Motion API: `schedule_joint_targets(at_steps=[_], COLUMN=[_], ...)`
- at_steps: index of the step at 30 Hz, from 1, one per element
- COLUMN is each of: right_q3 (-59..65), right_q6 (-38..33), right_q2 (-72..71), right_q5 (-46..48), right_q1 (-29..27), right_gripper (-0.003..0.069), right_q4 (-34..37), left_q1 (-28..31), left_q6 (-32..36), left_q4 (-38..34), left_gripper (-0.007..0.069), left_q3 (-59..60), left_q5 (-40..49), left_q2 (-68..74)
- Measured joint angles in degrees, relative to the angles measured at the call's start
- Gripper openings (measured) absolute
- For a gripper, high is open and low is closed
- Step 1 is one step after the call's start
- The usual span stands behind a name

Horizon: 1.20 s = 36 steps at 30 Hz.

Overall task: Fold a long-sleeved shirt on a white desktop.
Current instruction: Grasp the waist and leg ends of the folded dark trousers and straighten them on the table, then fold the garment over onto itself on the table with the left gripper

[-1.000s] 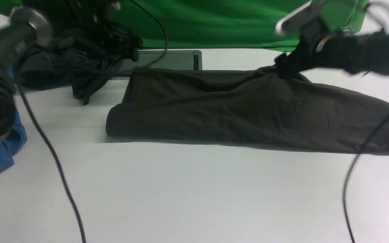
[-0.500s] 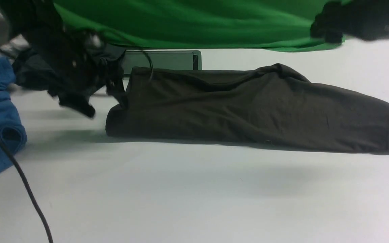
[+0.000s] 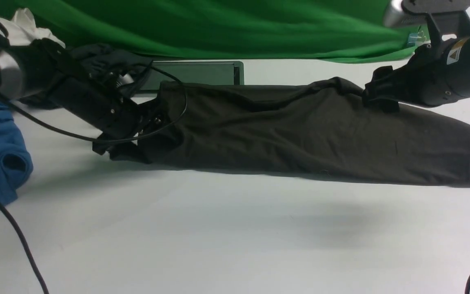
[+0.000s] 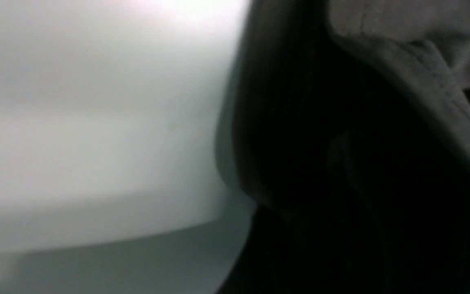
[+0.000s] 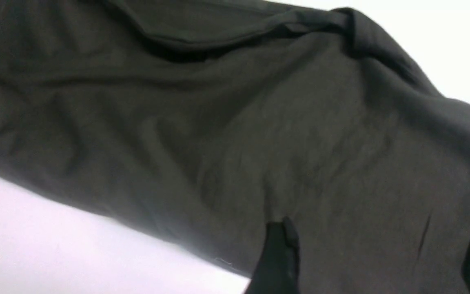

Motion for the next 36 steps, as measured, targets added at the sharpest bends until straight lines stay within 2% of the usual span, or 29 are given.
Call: schedule_joint_targets(at_steps=[1,2,5,6,9,11,13,14,15,16,17,20,25,30,34,36], right_q3=[0.0,0.0,0.0,0.0,0.0,0.0,0.0,0.0,0.0,0.0,0.0,0.0,0.0,0.0,0.0,0.0], right_q6=[0.0,-0.06,-0.11,-0.11,-0.29,-1.22,-3.35,-4.38,-5.99,-6.24,-8.2,-11.88,-14.94,-15.37,-15.37,-15.37], right_q2=[0.0,0.0,-0.18,-0.4,-1.52,-4.15,-6.06,-6.89,-7.9,-8.12,-9.64,-11.98,-16.14,-18.06,-18.4,-18.4], right_q5=[0.0,0.06,0.74,1.04,1.65,2.07,3.08,3.68,4.56,4.72,5.67,6.45,6.46,5.95,5.77,5.33], right_q1=[0.0,0.0,0.0,0.0,0.0,0.0,0.0,0.0,0.0,0.0,0.0,0.0,0.0,0.0,0.0,0.0], right_gripper=[0.0542,0.0542,0.0542,0.0542,0.0542,0.0493,0.04,0.0333,0.0233,0.0213,0.0095,0.0034,0.0018,0.0018,0.0018,0.002], right_q4=[0.0,0.0,0.32,0.32,0.32,0.51,1.9,2.92,4.51,4.89,8.1,13.34,17.55,17.77,17.82,17.82], left_q1=[0.06,0.22,1.32,1.78,3.13,5.58,7.19,8.04,9.03,9.23,10.7,13.28,17.41,16.86,8.97,2.52], left_q6=[0.45,1.32,2.43,2.81,4.19,6.11,7.27,7.64,8.08,8.26,8.7,10.61,14.13,14.5,14.14,13.97], left_q4=[0.0,0.3,1.32,1.33,1.7,3.45,4.55,4.92,5.19,5.26,5.34,4.53,1.71,0.03,-1.96,-2.86], left_gripper=[0.0554,0.0449,0.0197,0.0156,0.0159,0.0159,0.0159,0.0159,0.0159,0.0159,0.0159,0.0159,0.0159,0.0159,0.0159,0.0159], left_q3=[0.06,0.06,0.3,0.36,0.89,3.85,6.44,7.97,10.09,10.55,14.38,20.65,24.08,20.36,11.57,6.78], left_q5=[0.0,-0.04,0.88,1.58,3.31,3.96,3.41,2.82,1.74,1.25,-1.03,-4.31,-6.08,-7.58,-7.9,-8.1], left_q2=[0.12,0.47,0.83,0.91,0.57,-1.91,-4.16,-5.49,-7.27,-8.03,-11.17,-16.21,-24.68,-29.94,-29.93,-28.25])
